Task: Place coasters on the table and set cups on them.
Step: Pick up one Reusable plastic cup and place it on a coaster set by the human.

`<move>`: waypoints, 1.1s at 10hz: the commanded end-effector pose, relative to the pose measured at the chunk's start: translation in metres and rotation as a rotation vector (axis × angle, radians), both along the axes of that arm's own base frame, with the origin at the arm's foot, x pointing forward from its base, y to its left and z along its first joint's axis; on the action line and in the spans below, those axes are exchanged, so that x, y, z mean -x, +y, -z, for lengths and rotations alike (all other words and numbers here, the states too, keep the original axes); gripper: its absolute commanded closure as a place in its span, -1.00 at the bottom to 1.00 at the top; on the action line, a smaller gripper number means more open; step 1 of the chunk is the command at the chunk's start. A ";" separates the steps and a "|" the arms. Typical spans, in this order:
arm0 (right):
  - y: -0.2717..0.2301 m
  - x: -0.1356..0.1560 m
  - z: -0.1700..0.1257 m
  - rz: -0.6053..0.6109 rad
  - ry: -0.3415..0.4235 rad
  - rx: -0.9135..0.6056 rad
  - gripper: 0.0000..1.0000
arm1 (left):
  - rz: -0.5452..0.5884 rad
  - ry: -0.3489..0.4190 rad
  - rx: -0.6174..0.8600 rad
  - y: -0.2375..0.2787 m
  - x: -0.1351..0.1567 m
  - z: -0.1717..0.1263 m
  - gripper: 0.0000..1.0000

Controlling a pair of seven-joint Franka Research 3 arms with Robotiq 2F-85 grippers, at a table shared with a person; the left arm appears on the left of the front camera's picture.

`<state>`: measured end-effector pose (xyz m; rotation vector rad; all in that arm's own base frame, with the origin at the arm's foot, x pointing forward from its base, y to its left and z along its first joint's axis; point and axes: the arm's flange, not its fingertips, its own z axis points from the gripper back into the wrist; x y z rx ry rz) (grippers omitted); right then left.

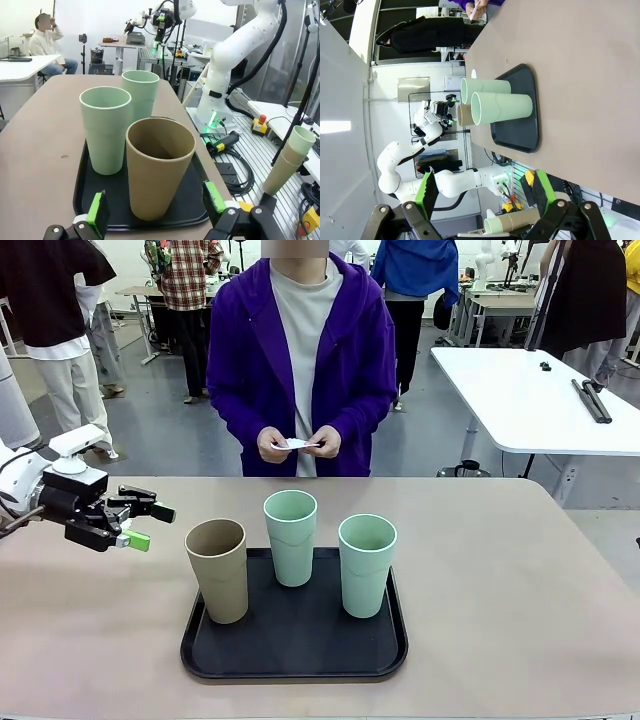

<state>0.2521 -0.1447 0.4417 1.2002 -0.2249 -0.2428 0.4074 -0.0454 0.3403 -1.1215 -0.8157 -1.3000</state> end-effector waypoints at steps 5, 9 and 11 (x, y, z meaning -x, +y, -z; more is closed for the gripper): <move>-0.001 -0.002 -0.001 0.002 -0.012 -0.020 -1.00 | 0.046 -0.062 0.055 0.001 -0.011 0.043 -1.00; -0.001 -0.002 -0.001 0.002 -0.012 -0.020 -1.00 | 0.022 -0.105 0.151 -0.010 -0.016 0.087 -1.00; -0.001 -0.002 -0.001 0.002 -0.012 -0.020 -1.00 | 0.046 -0.089 0.198 -0.021 -0.017 0.096 -1.00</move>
